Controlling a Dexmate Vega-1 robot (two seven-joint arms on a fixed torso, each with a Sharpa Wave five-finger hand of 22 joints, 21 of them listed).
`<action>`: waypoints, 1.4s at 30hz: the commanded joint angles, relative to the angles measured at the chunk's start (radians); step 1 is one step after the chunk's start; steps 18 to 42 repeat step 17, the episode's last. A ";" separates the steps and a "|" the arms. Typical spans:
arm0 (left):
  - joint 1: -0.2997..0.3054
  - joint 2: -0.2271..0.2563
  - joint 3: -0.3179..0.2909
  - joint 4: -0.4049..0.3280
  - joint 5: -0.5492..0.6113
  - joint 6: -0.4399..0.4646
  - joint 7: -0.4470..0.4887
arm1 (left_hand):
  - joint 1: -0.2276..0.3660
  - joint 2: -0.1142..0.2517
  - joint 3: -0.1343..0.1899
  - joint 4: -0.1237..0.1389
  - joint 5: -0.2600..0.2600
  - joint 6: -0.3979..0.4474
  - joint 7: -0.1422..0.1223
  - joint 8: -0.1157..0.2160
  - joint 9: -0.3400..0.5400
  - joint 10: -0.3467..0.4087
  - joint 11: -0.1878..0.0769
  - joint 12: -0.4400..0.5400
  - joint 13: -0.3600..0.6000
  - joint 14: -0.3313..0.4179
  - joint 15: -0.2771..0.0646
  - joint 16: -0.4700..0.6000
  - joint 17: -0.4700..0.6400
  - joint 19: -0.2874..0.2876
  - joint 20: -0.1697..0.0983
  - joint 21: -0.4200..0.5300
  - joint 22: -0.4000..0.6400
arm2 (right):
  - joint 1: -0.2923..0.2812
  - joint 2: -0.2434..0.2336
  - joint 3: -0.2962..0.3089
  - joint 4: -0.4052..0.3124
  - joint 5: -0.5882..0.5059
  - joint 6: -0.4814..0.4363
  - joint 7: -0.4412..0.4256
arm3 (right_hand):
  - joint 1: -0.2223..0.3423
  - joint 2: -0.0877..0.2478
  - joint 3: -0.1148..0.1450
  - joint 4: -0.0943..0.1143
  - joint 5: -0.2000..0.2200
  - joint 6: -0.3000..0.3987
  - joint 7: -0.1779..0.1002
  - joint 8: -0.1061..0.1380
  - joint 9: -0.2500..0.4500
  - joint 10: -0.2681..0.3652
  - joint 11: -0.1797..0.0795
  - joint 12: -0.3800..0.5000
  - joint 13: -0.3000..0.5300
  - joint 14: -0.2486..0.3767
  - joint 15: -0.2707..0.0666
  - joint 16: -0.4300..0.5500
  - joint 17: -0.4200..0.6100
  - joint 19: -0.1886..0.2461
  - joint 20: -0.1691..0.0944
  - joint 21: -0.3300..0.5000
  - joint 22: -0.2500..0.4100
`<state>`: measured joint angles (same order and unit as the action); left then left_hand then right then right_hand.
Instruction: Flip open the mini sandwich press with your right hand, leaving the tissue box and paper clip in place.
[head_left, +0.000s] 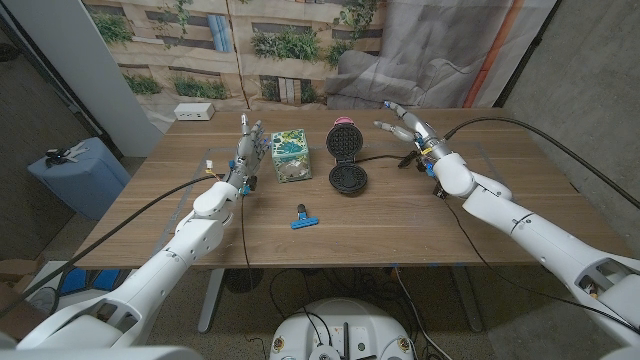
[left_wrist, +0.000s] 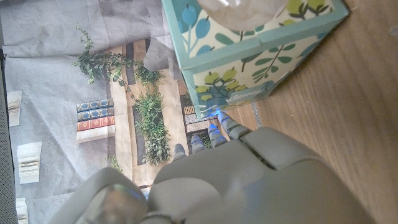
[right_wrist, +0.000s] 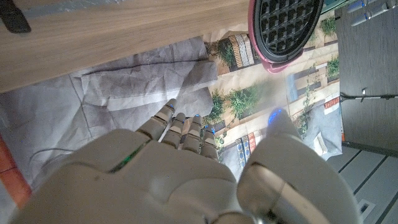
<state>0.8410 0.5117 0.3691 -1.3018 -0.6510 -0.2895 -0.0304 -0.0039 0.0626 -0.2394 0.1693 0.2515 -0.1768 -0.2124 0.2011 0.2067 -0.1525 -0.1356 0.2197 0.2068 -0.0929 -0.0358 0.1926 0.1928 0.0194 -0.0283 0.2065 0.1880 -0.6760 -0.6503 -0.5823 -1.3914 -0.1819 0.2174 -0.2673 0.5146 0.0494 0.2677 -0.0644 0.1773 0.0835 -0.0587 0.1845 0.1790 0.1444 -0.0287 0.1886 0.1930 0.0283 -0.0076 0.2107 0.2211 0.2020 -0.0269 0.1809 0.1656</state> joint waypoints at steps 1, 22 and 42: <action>0.000 0.000 0.000 0.000 0.000 0.000 0.000 | 0.000 0.052 -0.007 -0.001 0.005 -0.033 -0.008 0.005 0.005 -0.006 -0.001 0.007 0.002 -0.008 -0.038 0.003 0.003 0.003 -0.003 0.006 0.003 | -0.054 0.032 0.063 0.017 0.205 0.045 0.019 | -0.032 0.005 -0.004 0.013 -0.003 -0.012 0.001 -0.002 0.002 -0.005 0.006 0.001 0.004 -0.007 -0.002 0.001 0.006 -0.008 0.000 -0.002 0.001; 0.000 0.000 0.000 0.000 0.000 0.001 0.000 | 0.000 0.052 -0.007 -0.001 0.005 -0.034 -0.008 0.005 0.005 -0.006 0.000 0.006 0.002 -0.007 -0.037 0.003 0.003 0.003 -0.002 0.006 0.003 | -0.114 0.071 0.102 0.041 0.414 0.041 0.100 | -0.089 0.019 -0.020 0.034 -0.003 -0.033 0.010 -0.005 0.000 -0.020 0.006 0.000 0.003 -0.018 -0.005 0.002 0.011 -0.047 -0.001 -0.008 0.001; 0.000 0.000 0.000 0.000 0.000 0.001 0.000 | 0.000 0.052 -0.007 -0.001 0.005 -0.034 -0.008 0.005 0.005 -0.006 0.000 0.006 0.002 -0.007 -0.037 0.003 0.003 0.003 -0.002 0.006 0.003 | -0.114 0.071 0.102 0.041 0.414 0.041 0.100 | -0.089 0.019 -0.020 0.034 -0.003 -0.033 0.010 -0.005 0.000 -0.020 0.006 0.000 0.003 -0.018 -0.005 0.002 0.011 -0.047 -0.001 -0.008 0.001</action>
